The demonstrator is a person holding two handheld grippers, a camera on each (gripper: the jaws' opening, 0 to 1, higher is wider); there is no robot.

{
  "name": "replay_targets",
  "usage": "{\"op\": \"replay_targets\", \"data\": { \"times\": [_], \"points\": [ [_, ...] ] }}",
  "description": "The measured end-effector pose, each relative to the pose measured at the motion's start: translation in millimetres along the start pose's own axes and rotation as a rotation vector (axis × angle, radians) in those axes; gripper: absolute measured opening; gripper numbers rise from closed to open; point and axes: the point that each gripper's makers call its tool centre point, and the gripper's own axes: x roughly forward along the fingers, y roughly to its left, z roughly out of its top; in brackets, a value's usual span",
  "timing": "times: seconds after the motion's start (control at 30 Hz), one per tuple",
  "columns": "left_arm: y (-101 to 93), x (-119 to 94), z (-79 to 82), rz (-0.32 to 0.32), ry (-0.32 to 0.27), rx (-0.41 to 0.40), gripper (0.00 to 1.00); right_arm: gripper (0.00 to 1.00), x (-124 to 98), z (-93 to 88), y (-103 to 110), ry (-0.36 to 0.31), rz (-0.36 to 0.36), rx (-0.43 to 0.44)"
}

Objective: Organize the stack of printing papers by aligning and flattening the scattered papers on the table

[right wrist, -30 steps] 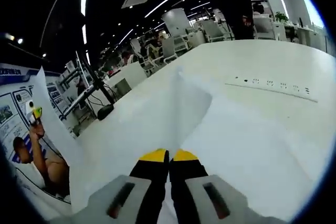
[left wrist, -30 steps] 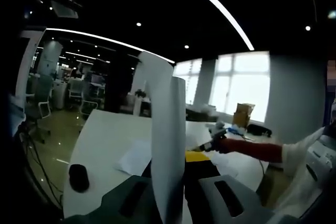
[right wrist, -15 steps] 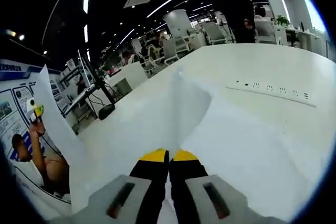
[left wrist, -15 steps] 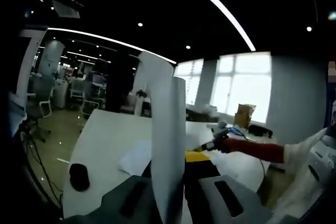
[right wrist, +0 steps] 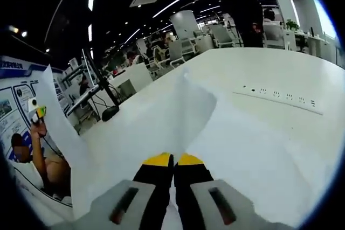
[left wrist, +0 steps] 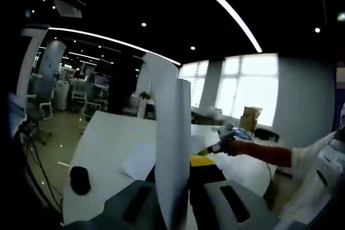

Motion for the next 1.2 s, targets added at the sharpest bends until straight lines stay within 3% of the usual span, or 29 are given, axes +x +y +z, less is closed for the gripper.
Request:
{"op": "replay_targets", "data": {
  "times": [0.47,1.2],
  "points": [
    [3.8,-2.7,-1.6,0.007,-0.002,-0.009,0.06,0.00,-2.3,3.6,10.8,0.005,-0.006,-0.063],
    [4.3,3.5,-3.7,0.012,0.010,-0.009,0.06,0.00,-36.6,27.4,12.7,-0.064,-0.018,-0.132]
  ]
}}
